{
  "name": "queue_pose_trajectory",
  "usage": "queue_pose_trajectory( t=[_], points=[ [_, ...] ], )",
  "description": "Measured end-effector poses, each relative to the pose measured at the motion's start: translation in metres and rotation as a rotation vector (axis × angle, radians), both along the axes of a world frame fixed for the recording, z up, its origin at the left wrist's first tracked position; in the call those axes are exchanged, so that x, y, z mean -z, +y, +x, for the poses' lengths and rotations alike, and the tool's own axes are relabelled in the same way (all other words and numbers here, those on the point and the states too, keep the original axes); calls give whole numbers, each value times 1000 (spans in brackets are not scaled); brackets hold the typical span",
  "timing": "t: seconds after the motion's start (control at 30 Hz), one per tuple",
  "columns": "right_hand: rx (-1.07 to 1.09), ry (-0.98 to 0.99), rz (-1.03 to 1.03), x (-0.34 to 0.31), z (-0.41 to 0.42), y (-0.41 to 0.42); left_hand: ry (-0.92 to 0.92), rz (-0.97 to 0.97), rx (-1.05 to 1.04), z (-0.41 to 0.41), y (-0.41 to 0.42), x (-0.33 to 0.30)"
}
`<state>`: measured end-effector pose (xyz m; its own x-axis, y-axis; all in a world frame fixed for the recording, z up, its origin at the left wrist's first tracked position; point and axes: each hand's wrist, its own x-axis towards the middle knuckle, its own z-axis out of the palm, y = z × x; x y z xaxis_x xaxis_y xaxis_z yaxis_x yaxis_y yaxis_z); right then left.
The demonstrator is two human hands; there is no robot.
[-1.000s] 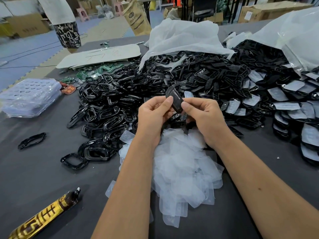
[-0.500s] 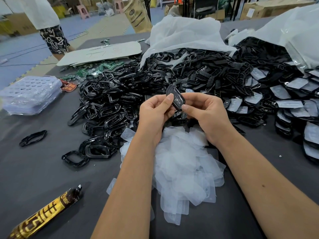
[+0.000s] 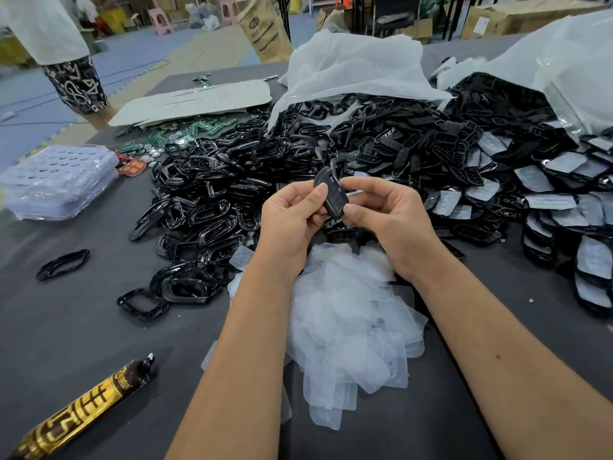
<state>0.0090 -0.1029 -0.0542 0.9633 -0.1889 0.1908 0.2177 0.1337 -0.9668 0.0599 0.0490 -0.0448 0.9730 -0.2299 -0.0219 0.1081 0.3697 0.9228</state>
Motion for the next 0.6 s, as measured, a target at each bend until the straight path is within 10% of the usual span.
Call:
queue_pose_trajectory(
  t=[0.6],
  points=[
    [60,-3,43,-15,-9,-13,-33,117,6,-2,-15,-22]
  ],
)
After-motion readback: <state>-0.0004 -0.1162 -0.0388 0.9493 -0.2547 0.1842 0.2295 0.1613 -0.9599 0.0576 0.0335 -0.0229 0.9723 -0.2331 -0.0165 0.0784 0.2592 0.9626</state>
